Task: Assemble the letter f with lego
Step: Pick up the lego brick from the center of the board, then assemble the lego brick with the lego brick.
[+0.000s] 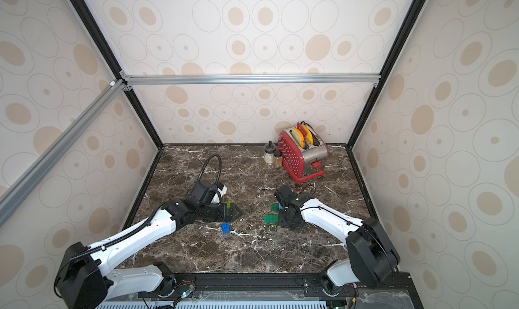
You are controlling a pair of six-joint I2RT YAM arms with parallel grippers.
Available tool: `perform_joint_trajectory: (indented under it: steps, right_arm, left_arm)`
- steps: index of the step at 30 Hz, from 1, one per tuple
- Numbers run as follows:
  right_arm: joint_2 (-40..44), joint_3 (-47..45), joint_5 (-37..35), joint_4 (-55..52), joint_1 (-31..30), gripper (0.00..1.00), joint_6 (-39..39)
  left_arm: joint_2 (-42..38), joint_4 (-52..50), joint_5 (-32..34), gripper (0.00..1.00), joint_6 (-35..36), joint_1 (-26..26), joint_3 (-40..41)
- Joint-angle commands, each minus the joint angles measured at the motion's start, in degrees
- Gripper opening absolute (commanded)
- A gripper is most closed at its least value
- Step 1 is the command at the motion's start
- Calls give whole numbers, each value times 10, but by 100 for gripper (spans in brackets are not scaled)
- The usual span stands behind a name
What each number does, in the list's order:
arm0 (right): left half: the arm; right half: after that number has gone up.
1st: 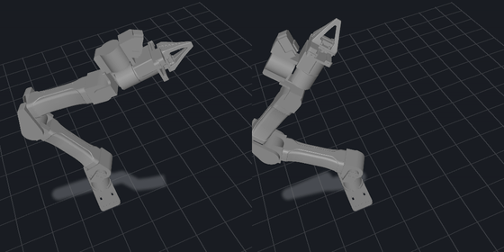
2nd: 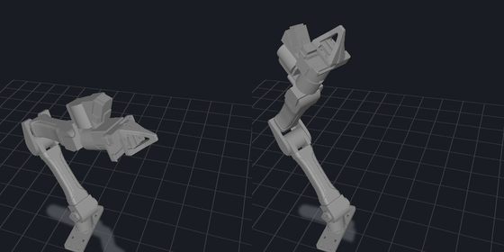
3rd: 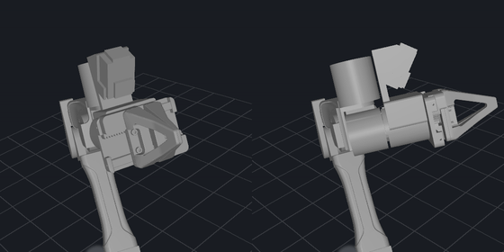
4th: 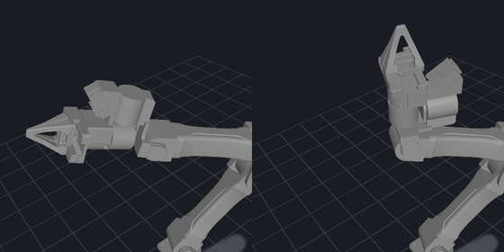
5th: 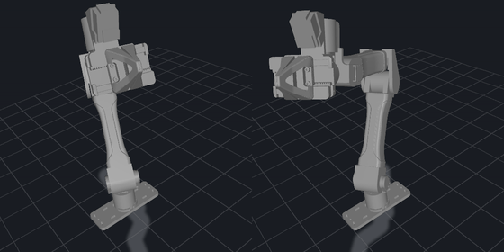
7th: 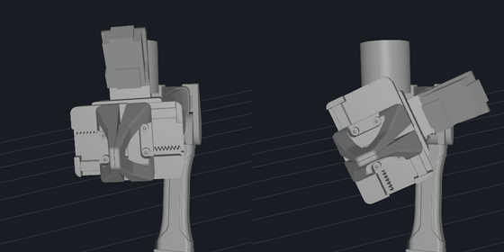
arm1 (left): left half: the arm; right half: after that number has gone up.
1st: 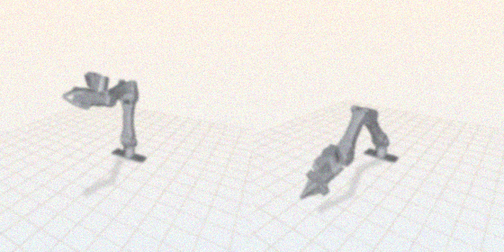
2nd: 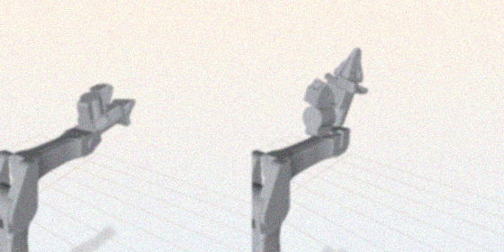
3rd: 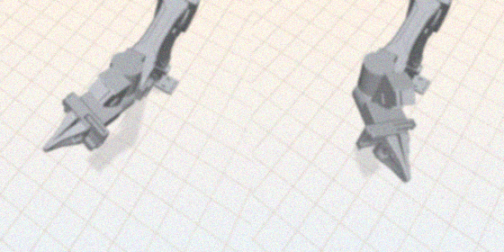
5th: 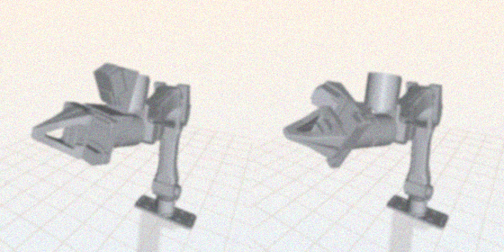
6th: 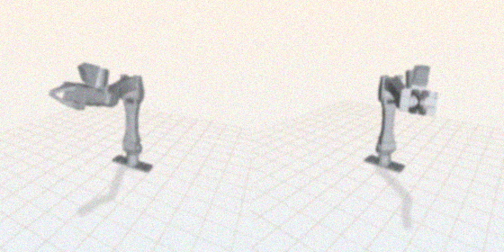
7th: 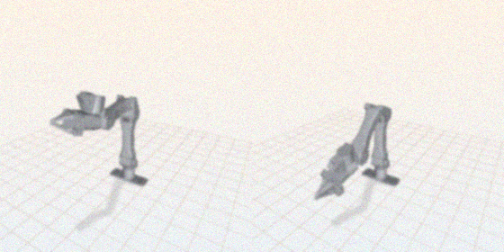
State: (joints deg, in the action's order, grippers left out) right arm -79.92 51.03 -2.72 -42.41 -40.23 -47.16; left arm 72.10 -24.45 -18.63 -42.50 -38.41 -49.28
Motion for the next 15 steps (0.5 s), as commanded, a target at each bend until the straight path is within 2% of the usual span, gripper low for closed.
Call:
perform_joint_trajectory:
  steps: [1, 6, 9, 11, 15]
  right_arm:
    - [37, 36, -16, -61, -4, 34, 37]
    - [47, 91, -32, -96, 8, 36, 89]
    - [29, 115, -4, -93, 43, 36, 127]
    - [8, 132, 11, -87, 64, 36, 150]
    - [-31, 163, 16, -85, 73, 36, 177]
  left_arm:
    - [42, 69, -16, 97, -21, -21, -35]
    - [112, 168, -52, 90, -58, -41, -52]
    - [153, 238, -77, 81, -87, -42, -60]
    - [180, 276, -81, 71, -104, -41, -67]
    - [231, 349, -106, 59, -140, -41, -78]
